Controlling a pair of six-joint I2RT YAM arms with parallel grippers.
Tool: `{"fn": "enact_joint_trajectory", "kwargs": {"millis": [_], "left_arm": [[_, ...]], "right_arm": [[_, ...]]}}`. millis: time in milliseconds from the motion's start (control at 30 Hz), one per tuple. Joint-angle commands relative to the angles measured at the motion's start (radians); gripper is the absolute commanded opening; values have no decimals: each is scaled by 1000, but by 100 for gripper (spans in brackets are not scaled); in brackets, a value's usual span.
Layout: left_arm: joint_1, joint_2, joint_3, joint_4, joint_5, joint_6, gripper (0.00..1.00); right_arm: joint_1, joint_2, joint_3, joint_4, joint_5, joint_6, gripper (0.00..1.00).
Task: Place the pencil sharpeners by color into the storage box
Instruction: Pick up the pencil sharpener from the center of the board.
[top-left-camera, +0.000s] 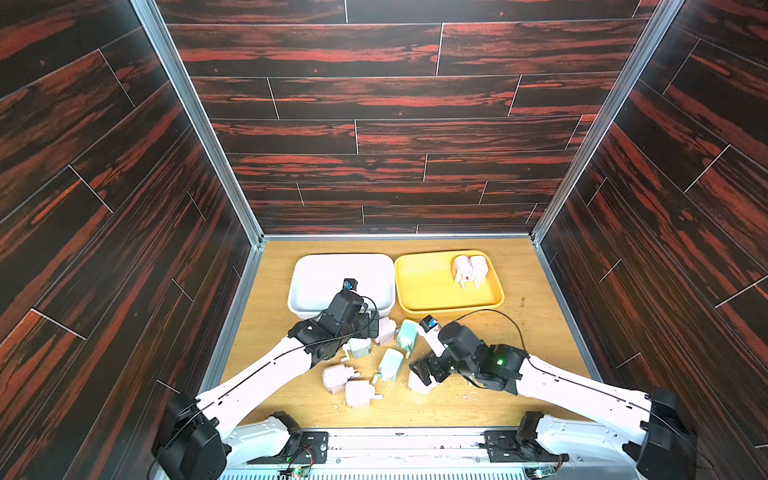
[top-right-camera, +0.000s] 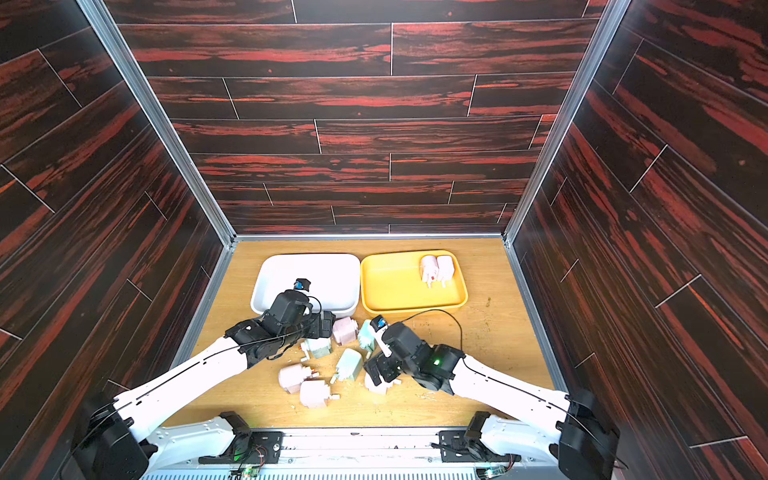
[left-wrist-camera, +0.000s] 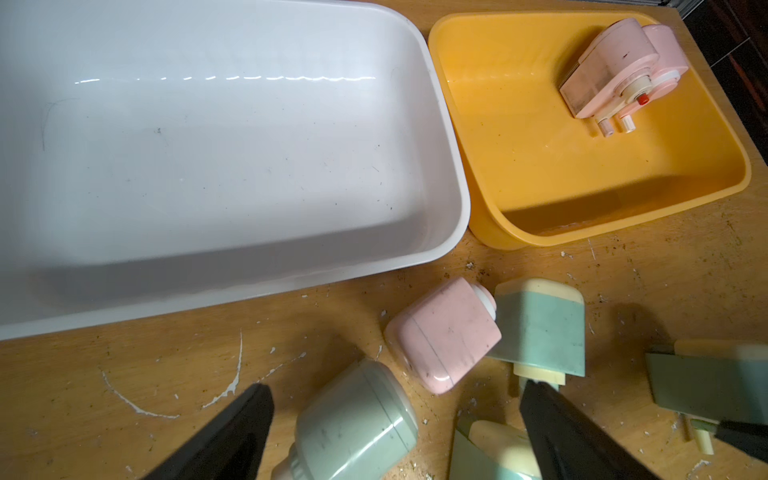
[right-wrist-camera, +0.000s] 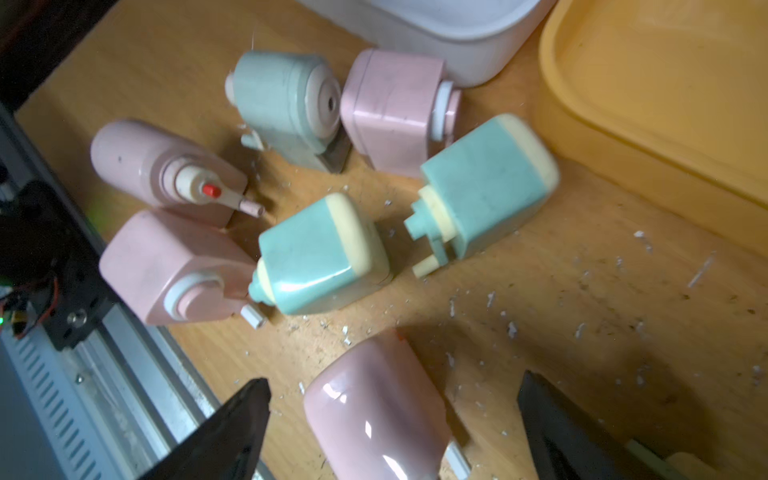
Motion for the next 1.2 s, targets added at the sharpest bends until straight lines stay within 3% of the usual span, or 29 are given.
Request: {"fn": "enact_joint_trajectory", "kwargs": {"millis": [0, 400, 567, 800, 1000, 1167], "left_arm": [[-4, -17, -21, -36, -25, -15, 100], [-5, 17, -22, -13, -39, -39, 100], [-4, 17, -21, -15, -11, -43, 100], [-4, 20, -20, -21, -17, -44, 100], [-4, 22, -20, -21, -18, -43, 100], [-4, 24, -22, -21, -21, -41, 100]], "right_arm": [[30, 11, -18, -26, -66, -19, 98], [81, 139, -22, -27, 2, -6, 94], [83, 157, -26, -51, 71, 32, 87], [83, 141, -46, -48, 68, 53, 75], [83, 141, -39, -63, 97, 77, 59], [83, 138, -32, -77, 110, 82, 37]]}}
